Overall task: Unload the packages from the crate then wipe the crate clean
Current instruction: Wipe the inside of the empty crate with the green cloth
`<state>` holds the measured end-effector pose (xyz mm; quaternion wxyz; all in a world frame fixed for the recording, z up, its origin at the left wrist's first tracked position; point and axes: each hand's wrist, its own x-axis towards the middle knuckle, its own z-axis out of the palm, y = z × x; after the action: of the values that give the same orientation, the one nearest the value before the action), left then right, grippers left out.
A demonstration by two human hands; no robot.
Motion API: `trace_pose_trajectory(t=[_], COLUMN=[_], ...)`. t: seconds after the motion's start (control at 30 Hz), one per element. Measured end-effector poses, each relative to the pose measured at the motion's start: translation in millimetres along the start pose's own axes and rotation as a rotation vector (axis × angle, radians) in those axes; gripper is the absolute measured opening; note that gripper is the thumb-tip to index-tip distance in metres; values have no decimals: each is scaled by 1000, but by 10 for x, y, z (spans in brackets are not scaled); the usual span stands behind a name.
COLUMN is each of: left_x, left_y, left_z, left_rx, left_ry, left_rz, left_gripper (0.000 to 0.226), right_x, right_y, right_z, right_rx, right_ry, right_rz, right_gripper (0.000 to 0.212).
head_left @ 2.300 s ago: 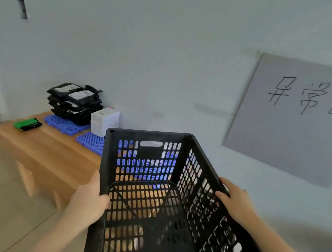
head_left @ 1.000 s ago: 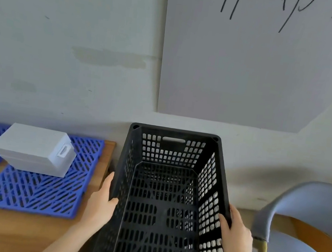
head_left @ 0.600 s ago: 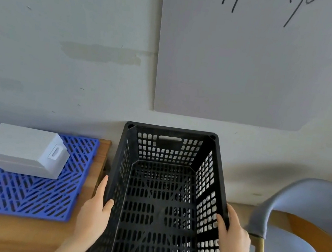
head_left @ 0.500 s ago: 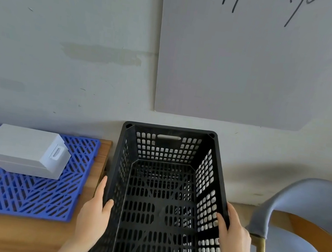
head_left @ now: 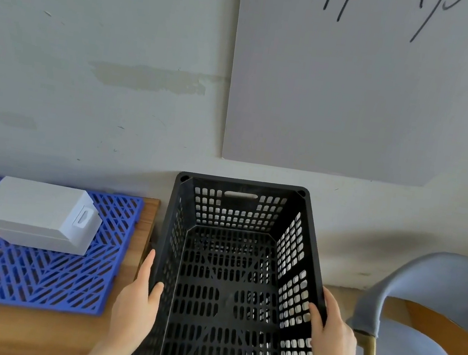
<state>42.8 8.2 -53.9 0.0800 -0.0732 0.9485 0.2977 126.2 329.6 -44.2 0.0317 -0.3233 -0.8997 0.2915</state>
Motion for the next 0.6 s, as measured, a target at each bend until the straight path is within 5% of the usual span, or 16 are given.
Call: trace_pose_trajectory(t=[0.6], left_x=[86], left_y=[-33], left_z=[34], left_rx=[22], left_ry=[26], left_rz=[52], left_gripper=[71], right_x=[11], right_y=[-34], right_z=[64], right_rx=[-116], right_ry=[-69], right_rz=[19], right_gripper=[48])
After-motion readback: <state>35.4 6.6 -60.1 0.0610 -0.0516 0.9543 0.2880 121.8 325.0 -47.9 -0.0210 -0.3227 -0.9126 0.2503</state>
